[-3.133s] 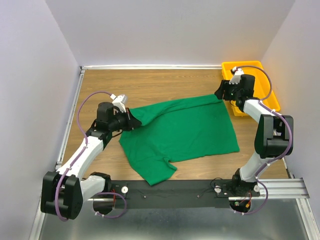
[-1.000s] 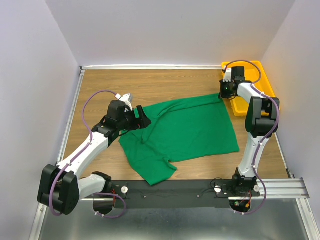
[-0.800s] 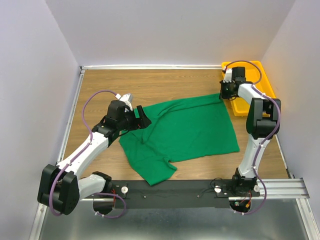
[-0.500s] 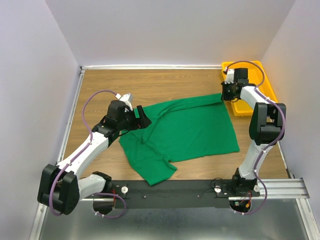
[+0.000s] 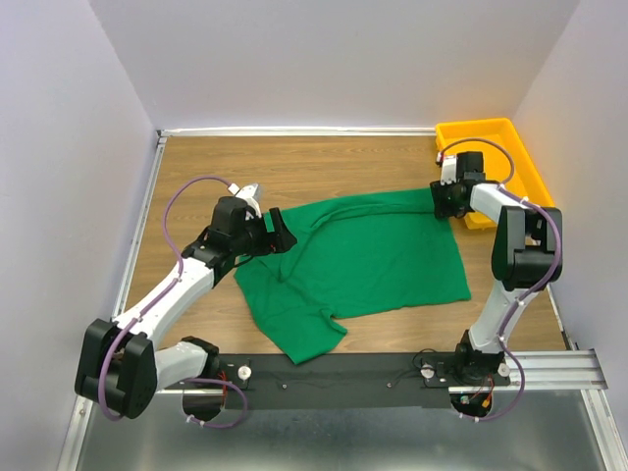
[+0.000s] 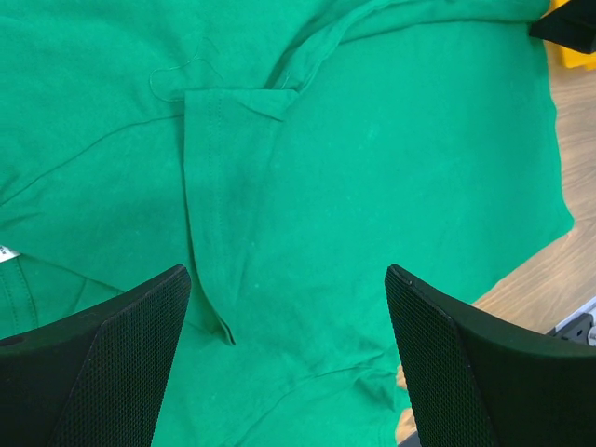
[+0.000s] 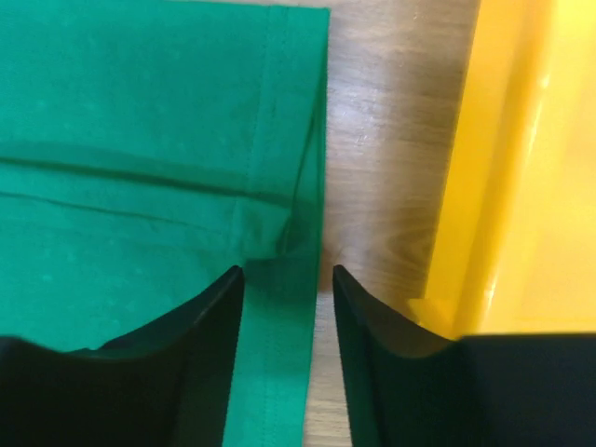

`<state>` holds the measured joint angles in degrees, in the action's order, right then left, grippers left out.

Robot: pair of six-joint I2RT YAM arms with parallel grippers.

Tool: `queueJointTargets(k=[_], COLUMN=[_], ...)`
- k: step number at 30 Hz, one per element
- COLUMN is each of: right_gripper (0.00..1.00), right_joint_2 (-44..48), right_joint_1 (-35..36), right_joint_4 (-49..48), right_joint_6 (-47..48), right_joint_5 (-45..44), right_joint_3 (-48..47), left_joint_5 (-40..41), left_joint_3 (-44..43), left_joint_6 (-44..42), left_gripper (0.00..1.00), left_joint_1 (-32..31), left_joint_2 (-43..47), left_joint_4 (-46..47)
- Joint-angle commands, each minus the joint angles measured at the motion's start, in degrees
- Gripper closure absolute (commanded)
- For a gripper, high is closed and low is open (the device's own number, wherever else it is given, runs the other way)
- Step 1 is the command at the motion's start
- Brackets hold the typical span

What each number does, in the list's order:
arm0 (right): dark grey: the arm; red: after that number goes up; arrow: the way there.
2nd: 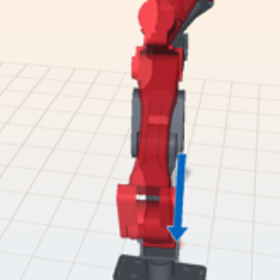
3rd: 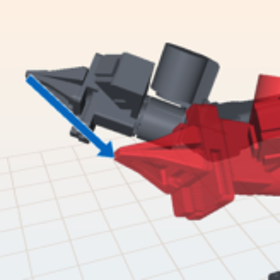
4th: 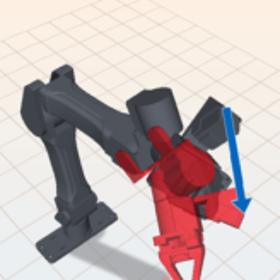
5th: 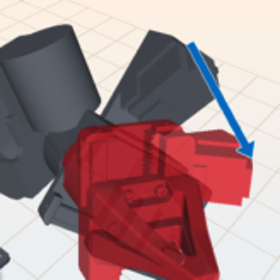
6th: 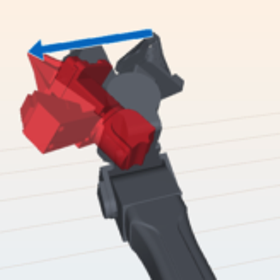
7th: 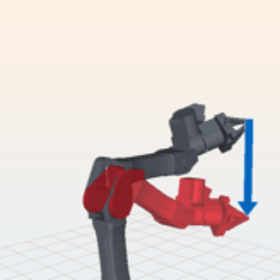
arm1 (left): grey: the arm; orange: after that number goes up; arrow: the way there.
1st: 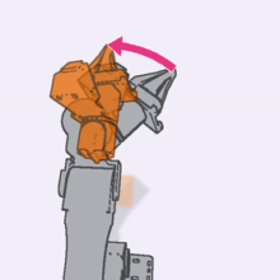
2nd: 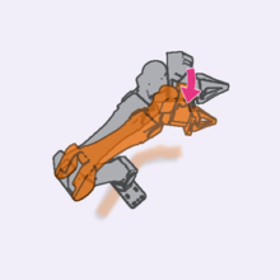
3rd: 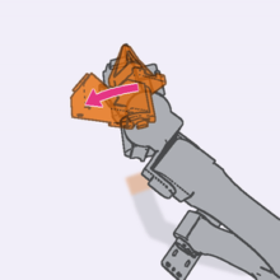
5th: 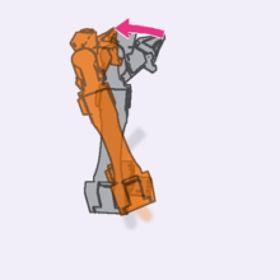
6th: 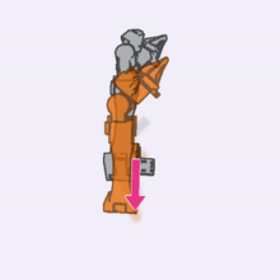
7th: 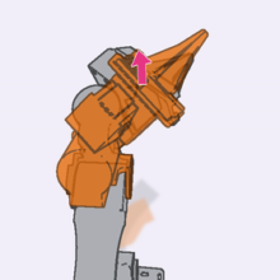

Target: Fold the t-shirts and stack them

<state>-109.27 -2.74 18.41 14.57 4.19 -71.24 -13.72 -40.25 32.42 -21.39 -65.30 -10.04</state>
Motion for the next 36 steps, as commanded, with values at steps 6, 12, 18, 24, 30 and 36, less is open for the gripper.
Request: queueJointTargets(k=[6, 12, 18, 24, 30, 36], right_gripper=[0.43, 0.43, 0.43, 0.43, 0.43, 0.43], right_joint_2=[6.2, 10.0, 12.0, 13.1, 13.3, 13.6], right_joint_1=[-0.2, -0.2, -0.2, -0.2, -0.2, -0.2], right_joint_4=[-2.6, 0.3, 2.2, 2.7, 2.8, 3.1], right_joint_6=[2.7, 6.3, 5.5, 4.9, 3.1, 2.9], right_joint_5=[5.3, 19.7, 26.2, 26.7, 28.1, 27.5], right_joint_3=[2.8, 4.8, 6.0, 7.2, 6.5, 6.1], left_joint_5=[1.9, 4.5, 4.9, 2.8, -1.7, -5.0], left_joint_3=[-4.0, -13.3, -23.6, -26.6, -27.9, -27.6], left_joint_6=[-4.6, -7.8, -11.8, -14.1, -15.3, -15.9], left_gripper=[0.07, 0.15, 0.28, 0.33, 0.45, 0.83], left_joint_1=[0.7, 0.7, 0.7, 0.7, 0.7, 0.7], left_joint_2=[-7.4, -20.6, -33.0, -37.5, -41.1, -40.7], left_joint_4=[-0.3, -2.3, -6.7, -9.6, -9.3, -7.9])
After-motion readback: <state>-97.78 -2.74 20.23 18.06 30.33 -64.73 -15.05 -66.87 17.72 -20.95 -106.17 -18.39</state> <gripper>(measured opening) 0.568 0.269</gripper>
